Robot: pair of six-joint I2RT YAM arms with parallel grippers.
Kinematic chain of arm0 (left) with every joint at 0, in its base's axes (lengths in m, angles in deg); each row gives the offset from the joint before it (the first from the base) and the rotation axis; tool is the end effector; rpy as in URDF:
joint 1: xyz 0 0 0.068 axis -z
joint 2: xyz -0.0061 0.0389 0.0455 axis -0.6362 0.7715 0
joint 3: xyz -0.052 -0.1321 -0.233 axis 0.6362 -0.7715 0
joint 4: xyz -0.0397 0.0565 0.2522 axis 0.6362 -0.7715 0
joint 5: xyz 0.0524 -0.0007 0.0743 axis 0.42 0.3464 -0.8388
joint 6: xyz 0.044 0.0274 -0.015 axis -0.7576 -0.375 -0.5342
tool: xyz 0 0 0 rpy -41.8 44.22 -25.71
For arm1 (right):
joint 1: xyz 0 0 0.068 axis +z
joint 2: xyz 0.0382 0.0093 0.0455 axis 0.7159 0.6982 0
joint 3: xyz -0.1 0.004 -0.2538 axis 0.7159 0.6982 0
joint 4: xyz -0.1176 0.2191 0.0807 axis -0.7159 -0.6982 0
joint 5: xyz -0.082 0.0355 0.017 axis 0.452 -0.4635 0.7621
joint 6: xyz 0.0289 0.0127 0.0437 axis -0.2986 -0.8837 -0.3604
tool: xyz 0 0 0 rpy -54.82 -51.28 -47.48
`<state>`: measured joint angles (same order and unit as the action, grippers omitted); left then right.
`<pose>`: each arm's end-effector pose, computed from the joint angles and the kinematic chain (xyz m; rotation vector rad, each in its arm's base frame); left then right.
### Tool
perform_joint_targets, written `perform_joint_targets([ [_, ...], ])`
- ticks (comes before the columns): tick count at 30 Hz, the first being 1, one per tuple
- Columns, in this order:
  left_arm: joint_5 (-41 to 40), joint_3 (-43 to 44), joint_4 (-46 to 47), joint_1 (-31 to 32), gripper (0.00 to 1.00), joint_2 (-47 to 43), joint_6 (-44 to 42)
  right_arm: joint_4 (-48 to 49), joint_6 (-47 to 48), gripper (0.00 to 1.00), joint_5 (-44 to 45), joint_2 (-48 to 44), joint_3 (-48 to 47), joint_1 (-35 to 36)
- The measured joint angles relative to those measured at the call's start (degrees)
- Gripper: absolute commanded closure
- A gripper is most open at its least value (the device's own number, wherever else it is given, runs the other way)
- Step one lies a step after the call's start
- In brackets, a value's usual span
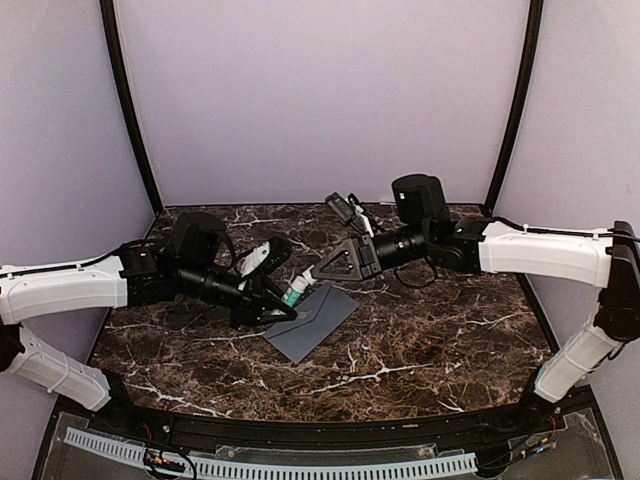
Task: Place the letter into the envelope and seal it
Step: Close the solid glue cap on the solid glue.
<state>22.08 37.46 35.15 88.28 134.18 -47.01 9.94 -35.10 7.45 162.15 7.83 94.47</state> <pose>0.1702 -0.2237 0.2805 1.3003 1.7156 -1.0517 0.2122 0.2824 0.3056 -0.9514 2.0136 1.6943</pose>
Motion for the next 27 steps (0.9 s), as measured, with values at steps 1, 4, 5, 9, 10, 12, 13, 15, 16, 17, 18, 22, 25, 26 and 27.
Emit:
perform_joint_targets([
  [1, 0.0, 0.0, 0.0, 0.0, 1.0, 0.1, 0.1, 0.0, 0.0, 0.8, -0.2, 0.0, 0.0, 0.0],
  [4, 0.0, 0.0, 0.0, 0.0, 1.0, 0.1, 0.2, 0.0, 0.0, 0.8, -0.5, 0.1, 0.0, 0.2],
  [5, 0.0, 0.0, 0.0, 0.0, 1.0, 0.1, 0.2, 0.1, -0.1, 0.8, -0.6, 0.1, 0.0, 0.2],
  [9, 0.0, 0.0, 0.0, 0.0, 1.0, 0.1, 0.2, 0.2, -0.2, 0.8, -1.0, 0.1, 0.0, 0.3],
  [10, 0.0, 0.0, 0.0, 0.0, 1.0, 0.1, 0.2, 0.2, -0.2, 0.8, -1.2, 0.2, 0.0, 0.3],
  [12, 0.0, 0.0, 0.0, 0.0, 1.0, 0.1, 0.2, 0.2, -0.2, 0.8, -1.2, 0.4, 0.0, 0.3],
  [13, 0.0, 0.0, 0.0, 0.0, 1.0, 0.1, 0.2, 0.3, -0.2, 0.8, -1.2, 0.5, 0.0, 0.3],
  [15, 0.0, 0.0, 0.0, 0.0, 1.0, 0.1, 0.2, 0.5, -0.2, 0.8, -1.2, 0.5, 0.0, 0.3],
  [16, 0.1, 0.0, 0.0, 0.0, 1.0, 0.1, 0.2, 0.6, -0.2, 0.8, -1.2, 0.5, 0.0, 0.3],
  [17, 0.1, 0.0, 0.0, 0.0, 1.0, 0.1, 0.2, 0.6, -0.2, 0.8, -1.2, 0.6, 0.0, 0.3],
  [18, 0.1, 0.0, 0.0, 0.0, 1.0, 0.1, 0.2, 0.7, -0.2, 0.8, -1.3, 0.6, 0.0, 0.3],
  [22, 0.2, 0.0, 0.0, 0.0, 1.0, 0.3, 0.2, 1.0, -0.2, 0.8, -1.4, 0.9, 0.0, 0.4],
  [25, 0.4, 0.0, 0.0, 0.0, 1.0, 0.6, 0.2, 1.0, -0.2, 0.8, -1.5, 1.2, 0.0, 0.7],
  [26, 0.5, 0.1, -0.1, 0.0, 1.0, 0.7, 0.2, 0.9, -0.2, 0.8, -1.5, 1.4, 0.0, 0.8],
  [27, 0.5, 0.1, -0.2, 0.0, 1.0, 0.8, 0.2, 0.8, -0.2, 0.8, -1.4, 1.4, 0.0, 0.9],
])
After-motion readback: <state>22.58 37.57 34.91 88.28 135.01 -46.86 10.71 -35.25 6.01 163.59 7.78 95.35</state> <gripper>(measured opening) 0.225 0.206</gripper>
